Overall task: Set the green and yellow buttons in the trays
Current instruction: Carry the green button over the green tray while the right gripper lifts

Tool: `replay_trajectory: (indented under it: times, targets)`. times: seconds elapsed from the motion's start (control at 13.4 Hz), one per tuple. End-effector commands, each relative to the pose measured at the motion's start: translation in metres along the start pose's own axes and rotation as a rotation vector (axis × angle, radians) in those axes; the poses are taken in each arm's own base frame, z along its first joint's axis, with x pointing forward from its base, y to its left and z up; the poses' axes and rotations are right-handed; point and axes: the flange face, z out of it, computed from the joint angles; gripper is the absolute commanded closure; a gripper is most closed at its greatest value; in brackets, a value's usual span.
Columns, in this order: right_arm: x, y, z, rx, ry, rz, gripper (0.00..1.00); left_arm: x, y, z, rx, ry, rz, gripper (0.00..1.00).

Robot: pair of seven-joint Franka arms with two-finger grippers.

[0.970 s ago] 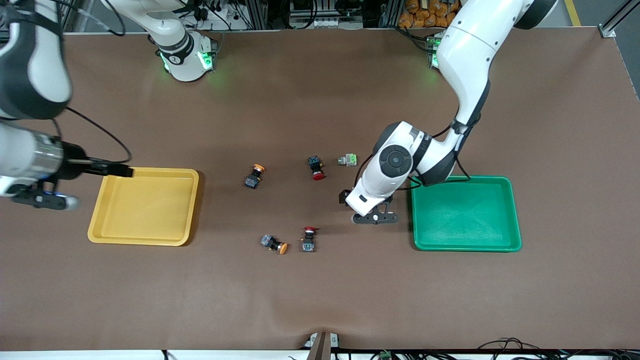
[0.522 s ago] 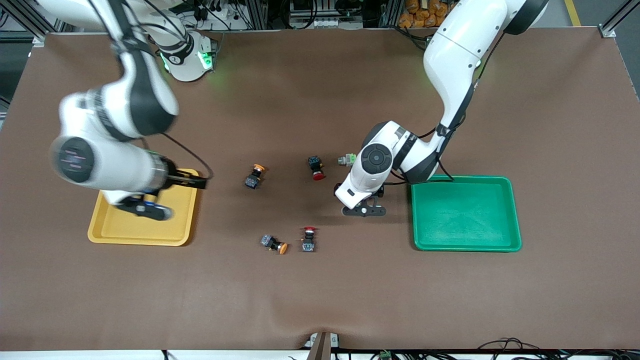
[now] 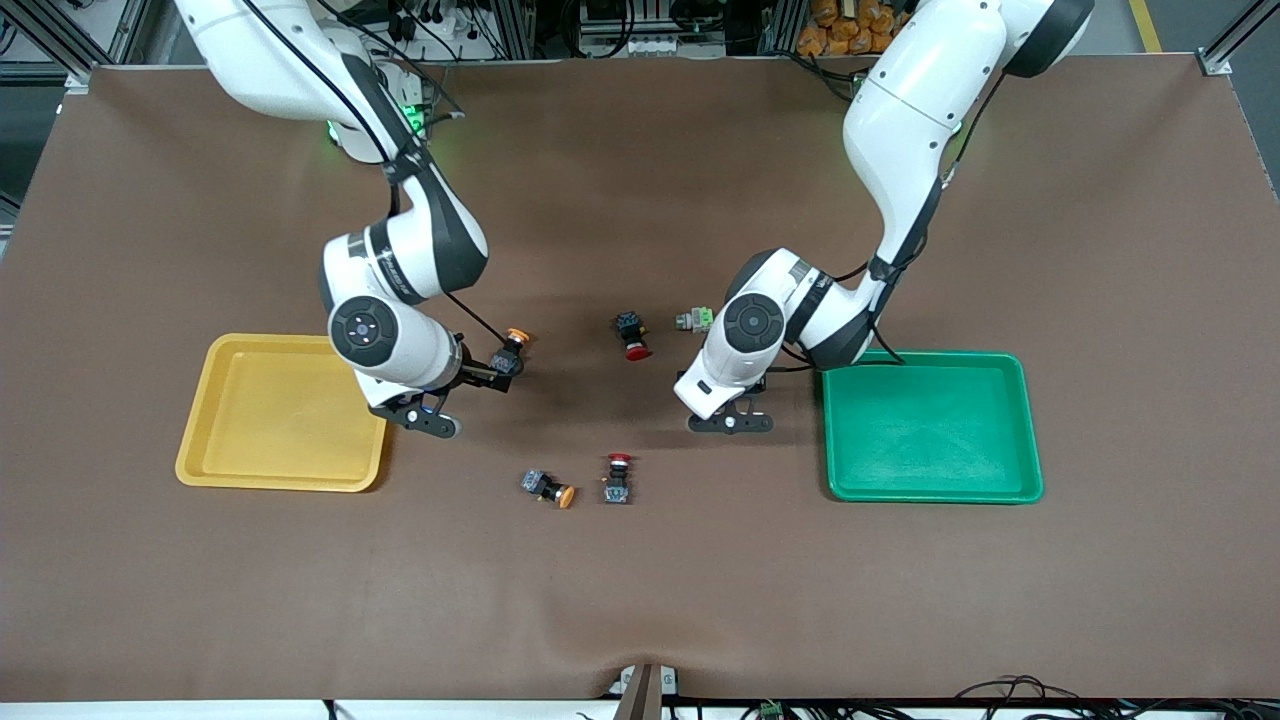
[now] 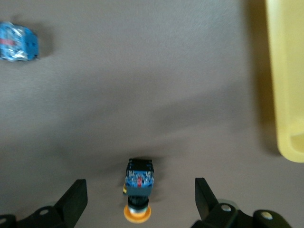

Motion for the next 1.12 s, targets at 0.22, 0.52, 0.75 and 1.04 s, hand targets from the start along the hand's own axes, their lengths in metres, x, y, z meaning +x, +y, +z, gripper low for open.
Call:
replay_trajectory:
  times: [0.22, 0.52, 0.75, 1.04]
  targets:
    - [-0.033, -0.011, 0.061, 0.018, 0.039, 0.039, 0.0, 0.025, -0.031, -0.065, 0.018, 0.042, -0.039, 1.0]
    - [-0.056, -0.021, 0.08, -0.009, 0.027, 0.071, 0.02, 0.046, -0.083, -0.101, 0.053, 0.015, -0.068, 1.0]
    - [-0.065, -0.025, 0.086, -0.001, 0.043, 0.086, 0.79, 0.062, -0.12, -0.11, 0.052, 0.019, -0.088, 1.0]
    - [-0.055, -0.016, 0.053, 0.037, 0.067, 0.11, 1.0, 0.079, -0.164, -0.095, 0.058, -0.006, -0.08, 1.0]
